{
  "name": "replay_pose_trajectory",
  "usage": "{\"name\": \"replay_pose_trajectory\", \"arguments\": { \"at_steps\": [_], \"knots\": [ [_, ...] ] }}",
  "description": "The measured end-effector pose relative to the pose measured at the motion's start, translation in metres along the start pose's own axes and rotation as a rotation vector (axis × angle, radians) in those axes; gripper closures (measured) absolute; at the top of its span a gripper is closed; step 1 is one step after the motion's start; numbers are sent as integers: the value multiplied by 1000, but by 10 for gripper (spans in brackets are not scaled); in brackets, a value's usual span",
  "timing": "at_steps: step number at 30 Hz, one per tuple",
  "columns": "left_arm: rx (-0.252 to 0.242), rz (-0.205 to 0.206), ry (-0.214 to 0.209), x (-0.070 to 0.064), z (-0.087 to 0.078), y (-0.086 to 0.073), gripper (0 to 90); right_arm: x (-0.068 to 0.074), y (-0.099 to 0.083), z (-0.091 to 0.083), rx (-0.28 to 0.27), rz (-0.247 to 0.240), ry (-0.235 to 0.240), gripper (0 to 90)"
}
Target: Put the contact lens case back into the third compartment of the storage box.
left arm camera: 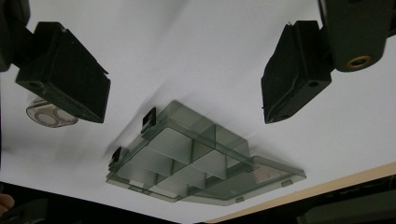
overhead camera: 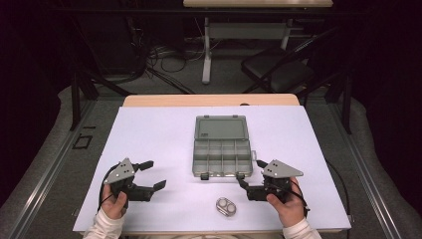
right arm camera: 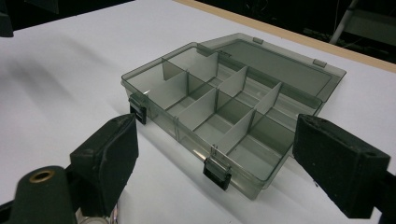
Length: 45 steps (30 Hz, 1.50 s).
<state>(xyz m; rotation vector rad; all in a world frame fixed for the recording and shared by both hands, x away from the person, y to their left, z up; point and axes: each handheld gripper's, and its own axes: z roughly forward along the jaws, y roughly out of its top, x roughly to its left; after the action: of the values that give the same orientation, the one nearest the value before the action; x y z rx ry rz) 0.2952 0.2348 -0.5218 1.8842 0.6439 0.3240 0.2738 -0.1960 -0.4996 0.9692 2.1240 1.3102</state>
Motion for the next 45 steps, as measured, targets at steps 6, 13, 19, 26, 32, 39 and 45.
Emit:
{"name": "replay_pose_trajectory", "arguments": {
  "at_steps": [6,13,19,26,32,39,45],
  "knots": [
    [5,6,6,-1,-1,0,160,0,1,3,32,6,24,111],
    [10,7,11,-2,1,0,160,4,0,6,79,18,34,76],
    [15,6,14,-2,0,0,159,8,1,8,119,35,10,46],
    [11,4,13,-2,-1,-2,160,14,3,9,145,16,5,47],
    [10,13,8,-3,-3,-1,160,22,8,10,164,-14,13,53],
    [16,23,14,-5,-3,-1,160,28,14,11,200,-19,31,76],
    [16,20,8,-5,-3,-1,160,29,16,12,215,-27,40,76]
  ]
}}
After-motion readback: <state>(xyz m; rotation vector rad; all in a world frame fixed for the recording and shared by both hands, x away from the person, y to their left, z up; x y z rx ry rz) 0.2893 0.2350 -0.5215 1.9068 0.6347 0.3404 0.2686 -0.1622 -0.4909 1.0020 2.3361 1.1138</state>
